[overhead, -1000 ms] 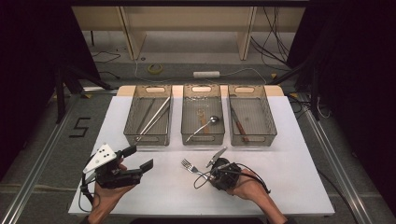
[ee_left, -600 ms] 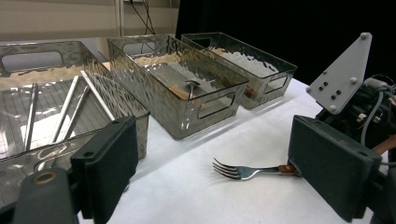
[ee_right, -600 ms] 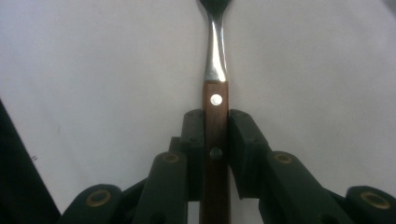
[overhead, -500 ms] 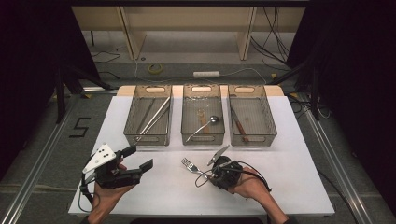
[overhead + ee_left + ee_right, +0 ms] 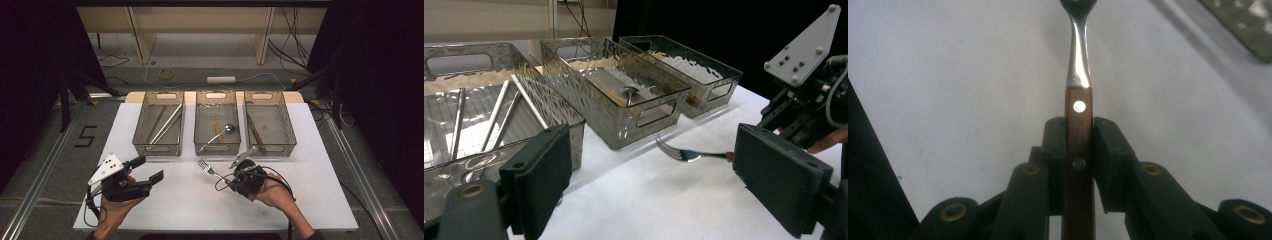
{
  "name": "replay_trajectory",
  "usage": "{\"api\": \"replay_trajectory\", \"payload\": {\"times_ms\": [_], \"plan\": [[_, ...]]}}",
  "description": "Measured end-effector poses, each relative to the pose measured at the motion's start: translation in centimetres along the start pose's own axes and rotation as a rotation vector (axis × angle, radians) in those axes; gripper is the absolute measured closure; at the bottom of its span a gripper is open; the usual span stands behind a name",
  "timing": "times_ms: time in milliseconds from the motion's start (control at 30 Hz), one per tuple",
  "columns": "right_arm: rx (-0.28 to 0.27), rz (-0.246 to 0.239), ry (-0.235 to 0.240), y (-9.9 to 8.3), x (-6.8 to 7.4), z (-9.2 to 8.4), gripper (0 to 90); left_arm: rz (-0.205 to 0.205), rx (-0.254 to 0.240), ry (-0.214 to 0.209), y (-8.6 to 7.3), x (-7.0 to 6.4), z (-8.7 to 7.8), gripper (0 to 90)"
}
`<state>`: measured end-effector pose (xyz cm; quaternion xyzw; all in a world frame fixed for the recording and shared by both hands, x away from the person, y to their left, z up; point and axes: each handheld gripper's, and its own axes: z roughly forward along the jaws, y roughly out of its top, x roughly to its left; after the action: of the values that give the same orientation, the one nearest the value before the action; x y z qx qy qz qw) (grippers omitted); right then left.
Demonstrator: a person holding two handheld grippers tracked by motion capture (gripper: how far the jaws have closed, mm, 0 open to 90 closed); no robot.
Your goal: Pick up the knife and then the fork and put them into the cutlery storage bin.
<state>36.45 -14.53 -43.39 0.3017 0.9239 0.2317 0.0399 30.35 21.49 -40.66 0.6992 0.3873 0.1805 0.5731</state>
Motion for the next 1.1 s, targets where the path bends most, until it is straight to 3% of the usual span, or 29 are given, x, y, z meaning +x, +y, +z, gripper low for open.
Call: {"api": "replay_trajectory", "payload": {"times_ms": [667,1100], "plan": [[-0.152,0.081,-0.011,1.2,-3.8,-4.2,77.6,-0.008,-0.006,0.007,-0.1,0.2,0.0,15.7],[-0.238,0.176,-0.037,3.0,-8.1,-7.3,77.6,-0.011,-0.007,0.009,-0.1,0.2,0.0,15.7]]}}
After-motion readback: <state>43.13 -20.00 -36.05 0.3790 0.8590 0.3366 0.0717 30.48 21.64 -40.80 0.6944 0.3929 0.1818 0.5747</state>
